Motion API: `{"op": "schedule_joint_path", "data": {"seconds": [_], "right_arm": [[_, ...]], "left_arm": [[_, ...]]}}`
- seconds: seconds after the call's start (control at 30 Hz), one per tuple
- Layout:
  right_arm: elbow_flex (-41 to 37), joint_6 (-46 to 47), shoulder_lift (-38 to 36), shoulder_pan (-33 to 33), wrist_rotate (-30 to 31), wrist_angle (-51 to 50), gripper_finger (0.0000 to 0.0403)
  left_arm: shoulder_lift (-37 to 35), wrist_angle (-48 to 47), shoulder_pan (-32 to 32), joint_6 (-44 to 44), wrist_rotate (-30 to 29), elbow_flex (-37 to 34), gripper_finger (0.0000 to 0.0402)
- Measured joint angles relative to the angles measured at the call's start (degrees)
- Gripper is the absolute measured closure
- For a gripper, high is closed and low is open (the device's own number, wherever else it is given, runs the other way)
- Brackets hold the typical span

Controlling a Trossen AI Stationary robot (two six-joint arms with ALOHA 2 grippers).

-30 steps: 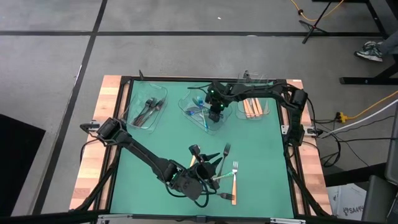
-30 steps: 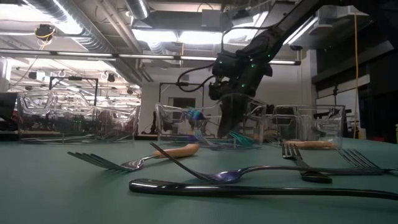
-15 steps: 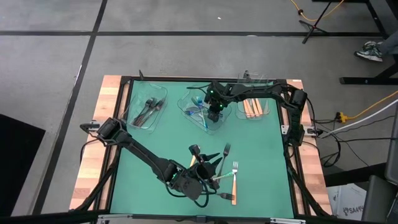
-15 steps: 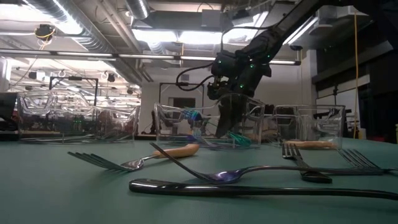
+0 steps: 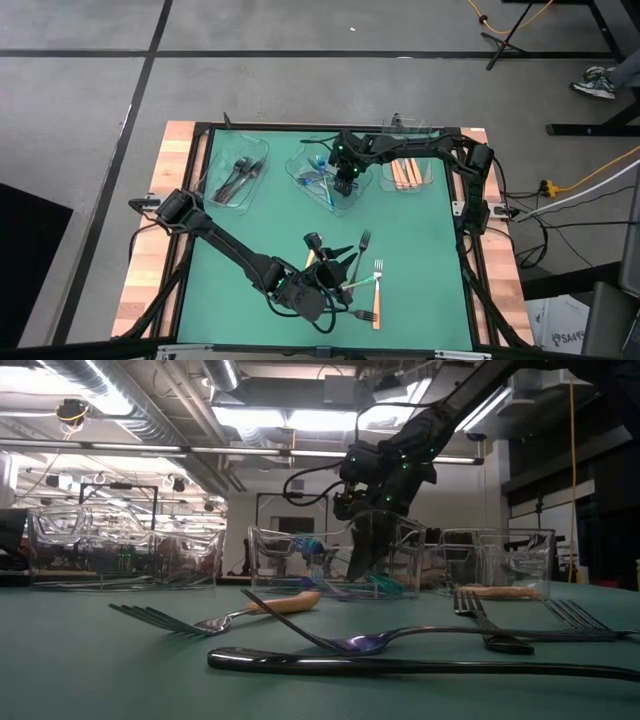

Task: Sort silverware by color (type)
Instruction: Put the blue fork into the center transparent bin, then put the orange fork into the right transparent bin

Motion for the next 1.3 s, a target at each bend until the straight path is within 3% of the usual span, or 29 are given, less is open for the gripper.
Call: {"op": "schedule_joint_path", "data": {"seconds": [0.33, 0.83, 1.03, 1.3], "right_arm": [[-0.07, 0.07, 0.0, 0.02, -0.07, 0.57, 0.0339], [-0.17, 0.02, -0.68, 0.02, -0.19, 0.44, 0.0333], [-0.23, 0.02, -5.52, -0.04, -0.07, -0.31, 0.0333], [-0.17, -0.07, -14.56, -0.04, -0.04, -4.88, 0.0333]], "left_arm": [[0.0, 0.02, 0.0, -0.02, 0.0, 0.0, 0.032], [0.0, -0.11, -0.04, -3.4, 0.0, 0.0, 0.032], [0.0, -0.13, -0.04, -6.33, 0.69, 0.0, 0.032], [0.0, -0.3, -0.04, -10.96, 7.66, 0.0, 0.032]]}}
